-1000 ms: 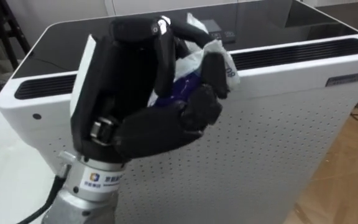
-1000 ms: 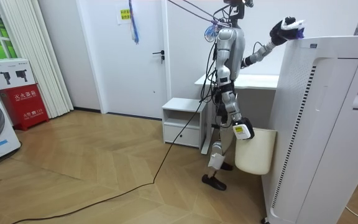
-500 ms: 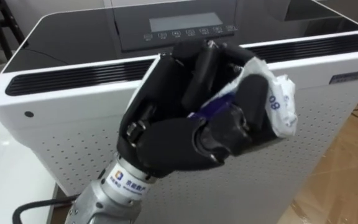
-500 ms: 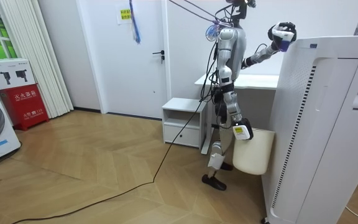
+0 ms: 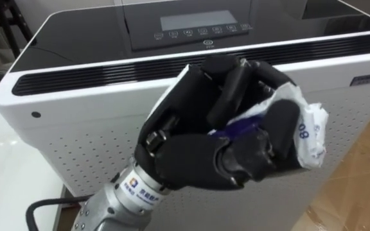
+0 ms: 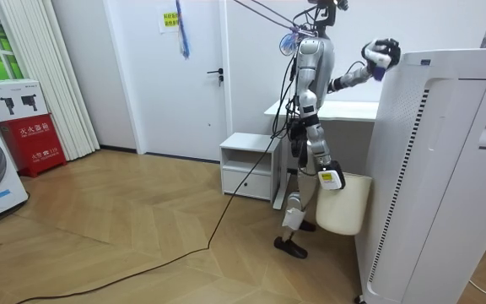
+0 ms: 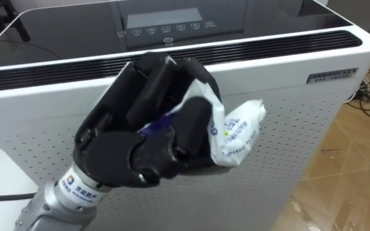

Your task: Pick garbage

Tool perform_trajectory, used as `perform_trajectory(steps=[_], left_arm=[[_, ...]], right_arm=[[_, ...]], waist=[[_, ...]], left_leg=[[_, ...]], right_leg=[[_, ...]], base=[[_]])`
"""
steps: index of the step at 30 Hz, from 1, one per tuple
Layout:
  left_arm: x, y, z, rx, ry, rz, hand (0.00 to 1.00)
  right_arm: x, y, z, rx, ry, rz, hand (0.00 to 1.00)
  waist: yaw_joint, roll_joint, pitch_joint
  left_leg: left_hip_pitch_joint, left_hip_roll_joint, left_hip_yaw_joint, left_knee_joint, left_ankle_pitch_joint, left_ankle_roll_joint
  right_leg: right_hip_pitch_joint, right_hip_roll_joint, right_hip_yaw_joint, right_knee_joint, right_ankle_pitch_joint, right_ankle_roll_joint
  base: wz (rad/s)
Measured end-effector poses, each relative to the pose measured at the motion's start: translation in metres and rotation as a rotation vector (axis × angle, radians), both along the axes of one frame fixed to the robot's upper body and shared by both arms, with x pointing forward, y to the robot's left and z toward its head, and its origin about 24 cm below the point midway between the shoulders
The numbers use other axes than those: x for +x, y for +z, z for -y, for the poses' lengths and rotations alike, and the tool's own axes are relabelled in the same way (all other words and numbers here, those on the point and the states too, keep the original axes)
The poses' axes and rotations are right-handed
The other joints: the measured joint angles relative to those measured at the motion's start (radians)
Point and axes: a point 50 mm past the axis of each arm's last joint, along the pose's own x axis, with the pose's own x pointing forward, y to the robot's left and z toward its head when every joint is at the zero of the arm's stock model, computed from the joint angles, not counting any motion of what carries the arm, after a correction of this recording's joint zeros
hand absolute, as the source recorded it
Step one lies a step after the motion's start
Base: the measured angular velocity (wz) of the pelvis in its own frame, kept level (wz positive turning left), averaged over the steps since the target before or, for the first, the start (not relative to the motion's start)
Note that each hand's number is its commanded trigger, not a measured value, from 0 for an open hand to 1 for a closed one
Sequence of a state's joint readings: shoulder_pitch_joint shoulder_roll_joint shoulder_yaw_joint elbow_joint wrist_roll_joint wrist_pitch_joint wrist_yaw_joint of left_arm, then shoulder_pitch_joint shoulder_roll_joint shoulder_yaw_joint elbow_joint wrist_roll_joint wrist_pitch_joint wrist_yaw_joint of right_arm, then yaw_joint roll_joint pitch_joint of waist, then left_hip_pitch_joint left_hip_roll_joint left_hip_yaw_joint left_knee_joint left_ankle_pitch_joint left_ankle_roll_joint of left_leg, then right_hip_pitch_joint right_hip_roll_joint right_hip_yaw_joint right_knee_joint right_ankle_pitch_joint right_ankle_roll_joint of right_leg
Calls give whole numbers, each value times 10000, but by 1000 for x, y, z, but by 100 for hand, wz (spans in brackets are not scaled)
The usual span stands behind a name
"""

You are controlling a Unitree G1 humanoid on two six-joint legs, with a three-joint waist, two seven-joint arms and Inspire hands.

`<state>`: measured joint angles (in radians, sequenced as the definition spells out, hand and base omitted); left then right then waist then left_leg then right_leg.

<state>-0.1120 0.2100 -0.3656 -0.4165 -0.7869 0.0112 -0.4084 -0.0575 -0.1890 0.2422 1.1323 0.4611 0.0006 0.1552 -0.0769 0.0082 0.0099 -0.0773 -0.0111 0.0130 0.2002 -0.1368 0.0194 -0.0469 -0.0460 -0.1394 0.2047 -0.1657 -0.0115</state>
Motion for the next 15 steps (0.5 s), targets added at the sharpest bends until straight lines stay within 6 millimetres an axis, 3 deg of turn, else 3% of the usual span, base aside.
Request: perform_trajectory(steps=[3,8,10,15], left_arm=[[0,-17,0,1156,231,-288,100],[4,-43,3,2784,234,-401,100],[5,-65,5,3674,229,-949,100],[5,-91,3,4767,253,-1592,100]], right_arm=[[2,1,0,20,18,94,100],[4,2,0,25,-25,148,100],[5,2,0,12,-10,197,100],[8,4,1,62,-31,370,100]], waist=[[-3,31,1],[-8,67,85],[11,121,84],[3,320,94]], left_leg=[[-170,-4,5,38,1,-1],[-192,-3,98,52,3,3],[-336,-1,110,87,5,6],[-835,7,89,228,22,16]], right_leg=[[-114,0,-13,39,-1,-12],[-122,-39,-63,137,-12,-5],[-284,-48,-64,179,-19,2],[-780,-57,-105,336,-7,-16]], base=[[2],[1],[0],[1]])
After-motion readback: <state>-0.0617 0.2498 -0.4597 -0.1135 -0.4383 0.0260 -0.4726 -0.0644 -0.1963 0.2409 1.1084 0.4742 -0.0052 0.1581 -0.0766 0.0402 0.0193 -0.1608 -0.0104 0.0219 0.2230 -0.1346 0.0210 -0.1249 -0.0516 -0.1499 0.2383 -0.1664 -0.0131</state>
